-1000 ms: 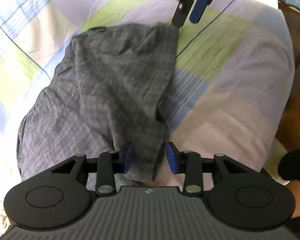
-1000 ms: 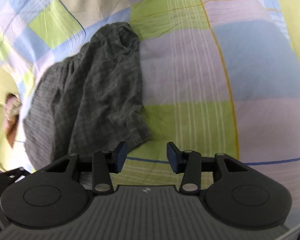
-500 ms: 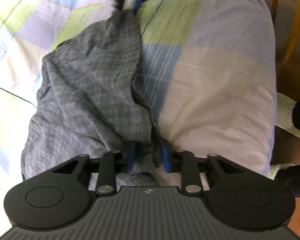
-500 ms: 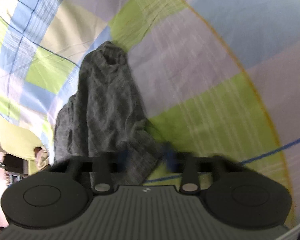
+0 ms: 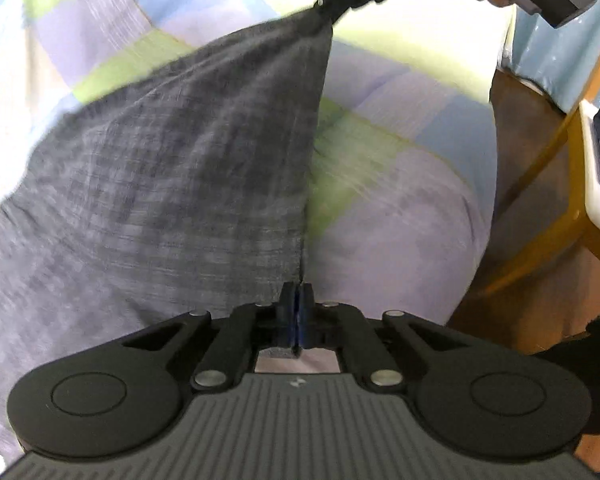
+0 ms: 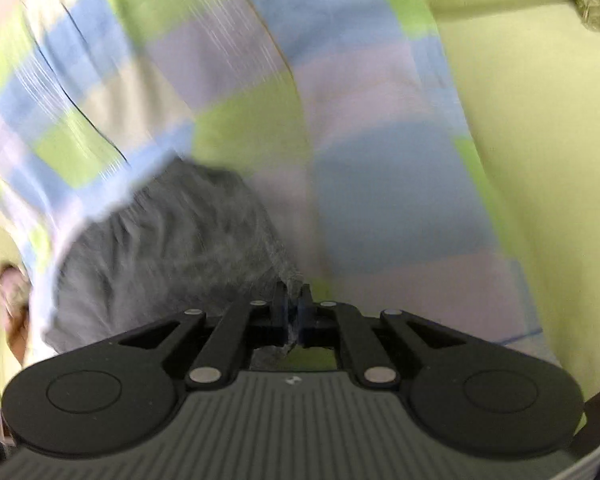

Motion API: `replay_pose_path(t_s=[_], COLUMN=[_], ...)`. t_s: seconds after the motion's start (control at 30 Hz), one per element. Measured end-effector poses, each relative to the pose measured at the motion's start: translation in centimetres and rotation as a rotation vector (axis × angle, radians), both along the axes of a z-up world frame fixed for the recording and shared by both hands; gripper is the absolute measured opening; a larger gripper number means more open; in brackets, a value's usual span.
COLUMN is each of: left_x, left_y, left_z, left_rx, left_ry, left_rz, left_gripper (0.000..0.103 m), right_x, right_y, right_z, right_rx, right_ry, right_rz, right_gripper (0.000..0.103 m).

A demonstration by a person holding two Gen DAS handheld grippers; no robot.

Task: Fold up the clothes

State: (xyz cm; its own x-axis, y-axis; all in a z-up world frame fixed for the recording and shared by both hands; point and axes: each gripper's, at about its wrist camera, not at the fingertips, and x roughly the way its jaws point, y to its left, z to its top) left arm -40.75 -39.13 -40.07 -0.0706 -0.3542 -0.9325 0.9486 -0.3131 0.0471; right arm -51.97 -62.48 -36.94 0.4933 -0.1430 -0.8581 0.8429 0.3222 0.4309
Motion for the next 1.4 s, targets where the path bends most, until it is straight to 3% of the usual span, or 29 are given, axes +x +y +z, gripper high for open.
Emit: replay_pose_path(t_s=[0.03,0.07,0.13,0.17,0.23,0.33,0.4,0.47,0.5,0.53,0.57,0.63,0.73,0.77,0.93,1.0,1.07,1.13,1.17,1.2,1.4], left_x=[-0.7,-1.1,-1.9,-2.1,-2.2,-1.6,-2.1,-2.7,-3.3,-3.8,-3.8,-3.8,-3.5,-3.4,-3.3,-3.1,-2.7,-2.1,-1.7,-1.3,-0.4], left_y=[0.1,0.5,1.4,1.7,2.2,2.1,1.6,1.5,1.7,2.1,2.2,2.1,1.7,1.5,1.4,1.3,1.0,0.7,0.5,0.3,2.8], left_z=[-0.7,-0.7,-0.1,0.2,1.1,2.1,1.2,0.3,-0.3,-0.8,-1.0,-1.1,-1.0,-1.3,-2.5,-2.8,-2.9,-2.5,-2.1,-1.6,-0.9], left_rx=[0.027,0.027,0.046,0.052,0.027,-0.039,-0.040,-0.042,-0.041,-0.039,-0.040,-0.051,-0.056,-0.049,-0.051,-0.048,-0.048,-0.057,-0.063,-0.065,-0.002], left_ry=[-0.015,-0.028,-0.047,-0.058,-0.111,-0.180,-0.259,-0.334,-0.389,-0.434,-0.452,-0.473,-0.491,-0.496,-0.511,-0.501,-0.502,-0.492,-0.481,-0.466,-0.417], left_rz=[-0.009,-0.023,-0.048,-0.049,-0.047,-0.019,-0.080,-0.155,-0.240,-0.332,-0.368,-0.392,-0.398,-0.398,-0.452,-0.468,-0.489,-0.478,-0.465,-0.452,-0.477], left_gripper=[0.000,0.000,0.001,0.002,0.003,0.004,0.005,0.014,0.019,0.031,0.036,0.040,0.058,0.059,0.055,0.037,0.008,0.005,0.004,0.004,0.004], right_x=[-0.2,-0.4,-0.8,-1.0,-1.4,-0.4,0.8,2.1,2.6,3.0,3.1,3.2,2.8,2.8,3.2,3.0,2.9,2.7,2.6,2.6,1.7], right_y=[-0.2,-0.3,0.6,1.0,2.1,4.7,5.7,6.1,6.4,6.6,6.8,7.1,7.5,7.6,8.9,9.1,9.3,9.5,9.5,9.6,10.7], right_z=[-1.4,-2.9,-3.0,-2.6,-1.5,0.8,0.8,0.5,0.4,0.2,0.2,0.1,-0.4,-0.5,-1.4,-2.1,-2.7,-3.4,-3.4,-3.4,-2.3], right_rx=[0.048,0.095,0.085,0.058,-0.003,-0.252,-0.315,-0.389,-0.439,-0.489,-0.544,-0.620,-0.679,-0.691,-0.811,-0.869,-0.928,-0.988,-0.996,-1.002,-1.038], right_ry=[0.018,0.036,0.066,0.070,0.109,0.121,0.116,0.160,0.196,0.233,0.268,0.314,0.345,0.348,0.355,0.369,0.384,0.399,0.396,0.392,0.383], right_rz=[-0.004,-0.008,-0.007,-0.007,0.011,0.223,0.378,0.510,0.565,0.619,0.695,0.800,0.925,0.960,1.100,1.175,1.252,1.330,1.368,1.406,1.470], right_gripper=[0.009,0.021,0.030,0.036,0.037,0.037,0.034,0.034,0.034,0.035,0.035,0.035,0.037,0.040,0.046,0.046,0.040,0.029,0.006,0.001,0.001])
